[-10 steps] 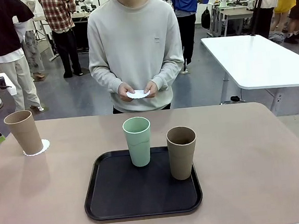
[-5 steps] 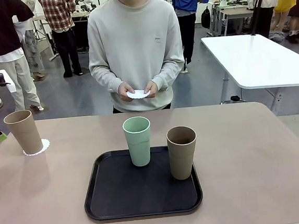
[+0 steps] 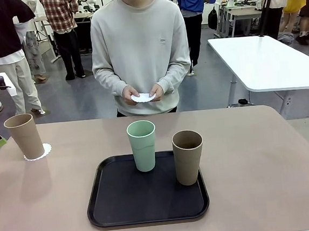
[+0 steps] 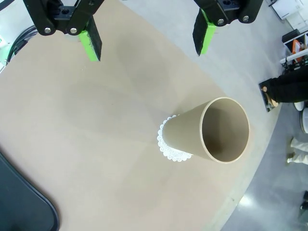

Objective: Place coasters on the table and set cups on them.
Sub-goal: Take one Reusable plastic cup from the Flat Tray and place it on a coaster set by the human.

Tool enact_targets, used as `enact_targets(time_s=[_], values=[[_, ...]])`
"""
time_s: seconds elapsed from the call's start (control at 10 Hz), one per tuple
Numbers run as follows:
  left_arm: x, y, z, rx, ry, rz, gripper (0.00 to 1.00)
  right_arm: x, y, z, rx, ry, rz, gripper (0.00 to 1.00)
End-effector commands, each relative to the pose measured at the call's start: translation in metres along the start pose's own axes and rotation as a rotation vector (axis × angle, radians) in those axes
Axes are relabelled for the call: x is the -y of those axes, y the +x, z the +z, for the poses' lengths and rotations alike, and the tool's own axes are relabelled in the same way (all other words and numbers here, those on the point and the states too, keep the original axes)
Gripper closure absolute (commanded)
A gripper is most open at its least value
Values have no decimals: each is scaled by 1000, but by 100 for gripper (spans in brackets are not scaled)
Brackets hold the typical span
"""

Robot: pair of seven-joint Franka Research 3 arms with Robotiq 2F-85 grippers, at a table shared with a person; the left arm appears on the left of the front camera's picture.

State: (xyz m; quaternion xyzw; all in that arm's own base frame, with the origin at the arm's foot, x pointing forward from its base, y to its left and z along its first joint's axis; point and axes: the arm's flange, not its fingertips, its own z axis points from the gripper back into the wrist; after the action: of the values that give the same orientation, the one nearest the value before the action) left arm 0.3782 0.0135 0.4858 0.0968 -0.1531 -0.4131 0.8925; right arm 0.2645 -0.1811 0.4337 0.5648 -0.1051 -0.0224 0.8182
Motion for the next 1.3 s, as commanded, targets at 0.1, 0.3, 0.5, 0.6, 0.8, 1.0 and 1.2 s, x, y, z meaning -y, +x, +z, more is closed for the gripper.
enact_targets(time_s=[0.1,0.3,0.5,0.6,0.8,1.0,1.2], values=[[1,2,-1,-17,10,18,0,0,2,0,12,25,17,0],[23,-26,1,-74,-58,233,0,0,2,0,12,25,17,0],[46,-72,7,-127,-179,424,0,0,2,0,12,25,17,0],[49,-80,11,-176,-221,484,0,0,2,0,12,25,17,0],[52,-90,18,-127,-227,521,0,0,2,0,12,25,17,0],[21,-68,19,-200,-213,448,0,0,2,0,12,25,17,0],[-13,-98,65,63,-750,532,0,0,2,0,12,25,17,0]])
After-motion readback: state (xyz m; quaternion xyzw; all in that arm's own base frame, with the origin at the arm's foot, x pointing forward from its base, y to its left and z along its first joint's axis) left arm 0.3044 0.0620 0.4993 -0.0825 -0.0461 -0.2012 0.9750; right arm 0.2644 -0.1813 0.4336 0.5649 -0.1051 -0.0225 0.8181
